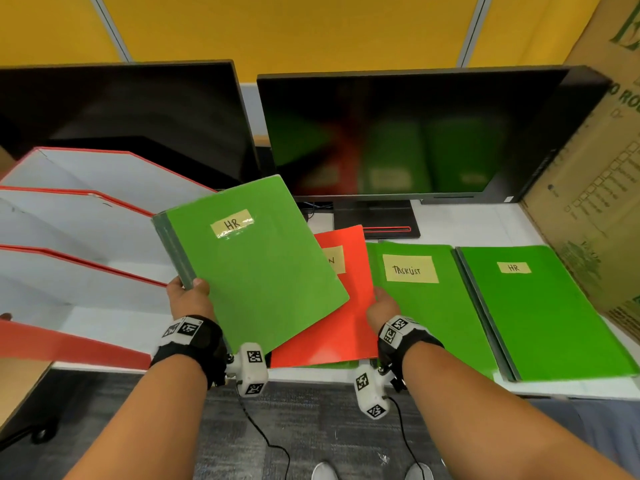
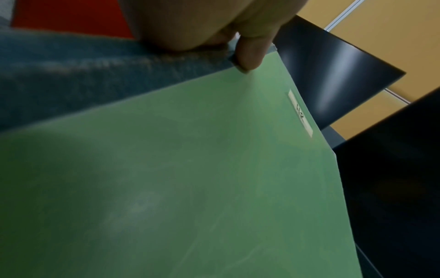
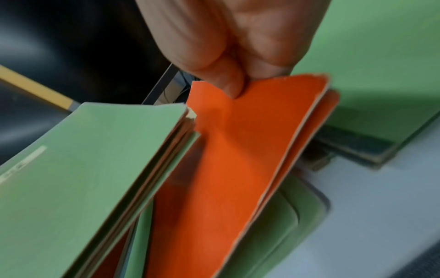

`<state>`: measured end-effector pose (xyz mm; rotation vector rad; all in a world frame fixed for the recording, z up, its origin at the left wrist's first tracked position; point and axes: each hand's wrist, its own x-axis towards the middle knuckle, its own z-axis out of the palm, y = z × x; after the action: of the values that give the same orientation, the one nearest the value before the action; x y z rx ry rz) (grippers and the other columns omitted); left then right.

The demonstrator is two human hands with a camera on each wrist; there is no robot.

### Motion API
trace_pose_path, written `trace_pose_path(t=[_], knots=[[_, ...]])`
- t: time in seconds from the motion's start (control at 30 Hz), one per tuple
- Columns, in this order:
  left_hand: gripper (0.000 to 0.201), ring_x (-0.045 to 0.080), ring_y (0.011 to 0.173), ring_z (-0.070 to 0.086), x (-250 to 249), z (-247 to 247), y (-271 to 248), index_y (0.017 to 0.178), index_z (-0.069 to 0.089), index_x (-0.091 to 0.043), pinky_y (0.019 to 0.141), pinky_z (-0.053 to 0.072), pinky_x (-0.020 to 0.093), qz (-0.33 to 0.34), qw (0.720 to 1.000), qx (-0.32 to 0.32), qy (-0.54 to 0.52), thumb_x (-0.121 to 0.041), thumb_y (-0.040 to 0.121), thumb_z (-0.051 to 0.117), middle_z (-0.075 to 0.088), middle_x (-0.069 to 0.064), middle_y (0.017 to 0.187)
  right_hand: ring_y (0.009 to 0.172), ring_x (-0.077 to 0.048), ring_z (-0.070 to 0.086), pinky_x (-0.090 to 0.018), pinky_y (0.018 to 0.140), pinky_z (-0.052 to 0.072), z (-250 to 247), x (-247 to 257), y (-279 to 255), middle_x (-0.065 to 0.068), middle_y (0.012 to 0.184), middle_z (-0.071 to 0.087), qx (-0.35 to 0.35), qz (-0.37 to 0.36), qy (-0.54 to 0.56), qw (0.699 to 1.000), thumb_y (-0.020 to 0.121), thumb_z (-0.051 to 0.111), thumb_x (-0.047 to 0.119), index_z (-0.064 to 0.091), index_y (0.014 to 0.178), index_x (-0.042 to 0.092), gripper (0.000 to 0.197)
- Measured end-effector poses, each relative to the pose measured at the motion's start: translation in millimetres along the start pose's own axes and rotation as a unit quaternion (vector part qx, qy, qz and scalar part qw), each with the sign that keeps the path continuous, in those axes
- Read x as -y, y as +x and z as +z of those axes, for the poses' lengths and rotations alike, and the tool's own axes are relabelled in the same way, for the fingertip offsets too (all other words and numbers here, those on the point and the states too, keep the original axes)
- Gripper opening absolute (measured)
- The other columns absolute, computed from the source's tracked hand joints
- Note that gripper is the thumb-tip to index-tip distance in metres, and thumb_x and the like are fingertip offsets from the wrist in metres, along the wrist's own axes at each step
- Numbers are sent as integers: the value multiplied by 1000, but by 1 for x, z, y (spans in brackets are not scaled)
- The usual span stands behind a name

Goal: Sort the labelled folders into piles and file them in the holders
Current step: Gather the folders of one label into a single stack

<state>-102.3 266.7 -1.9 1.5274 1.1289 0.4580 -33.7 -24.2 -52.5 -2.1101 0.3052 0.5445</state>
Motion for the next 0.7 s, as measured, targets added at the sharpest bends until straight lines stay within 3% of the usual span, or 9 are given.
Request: trace_pose_path(t=[0.07, 0.2, 0.33, 0.47, 0.6, 0.7], knots=[[38, 29, 97, 52, 2, 1, 0, 134, 41, -17, 87, 43, 42, -2, 1000, 10, 9, -21, 96, 45, 51, 9, 106, 113, -31, 57, -29, 91, 44, 9, 5, -3, -14, 123, 60, 25, -9, -20, 999, 88, 42, -1, 47, 133, 10, 47], [38, 30, 94, 52, 7, 2, 1, 134, 40, -18, 86, 44, 44, -8, 999, 33, 29, -23, 96, 45, 53, 12, 109, 127, -30, 47, -32, 103, 38, 17, 9, -8, -12, 142, 46, 57, -20, -58, 997, 90, 49, 8, 21, 149, 12, 65], [40, 30, 94, 52, 9, 4, 1, 136, 39, -17, 81, 40, 38, 0, 997, 54, 50, -22, 97, 46, 52, 10, 105, 127, -34, 44, -33, 102, 38, 12, 12, -9, -18, 141, 44, 66, -27, -106, 992, 91, 42, -1, 34, 142, 4, 52], [41, 30, 93, 51, 7, 11, -2, 137, 37, -18, 80, 40, 39, 0, 994, 77, 73, -23, 97, 45, 54, 13, 113, 128, -31, 46, -29, 101, 39, 8, 16, -5, -14, 143, 45, 28, -40, -113, 992, 89, 39, -6, 39, 141, 7, 54], [41, 28, 90, 50, 7, 25, -12, 137, 39, -12, 78, 40, 38, 19, 989, 110, 94, -19, 97, 46, 53, 13, 106, 130, -27, 45, -28, 104, 35, -2, 19, -2, -11, 144, 45, -3, -59, -72, 996, 99, 37, 14, 42, 141, 9, 42], [37, 25, 82, 50, 9, 42, -25, 133, 42, -12, 76, 40, 38, 21, 985, 140, 95, -18, 96, 46, 52, 8, 92, 127, -28, 46, -30, 104, 36, -12, 17, -4, -13, 141, 47, 17, -53, -63, 996, 100, 40, 32, 38, 140, 6, 48]])
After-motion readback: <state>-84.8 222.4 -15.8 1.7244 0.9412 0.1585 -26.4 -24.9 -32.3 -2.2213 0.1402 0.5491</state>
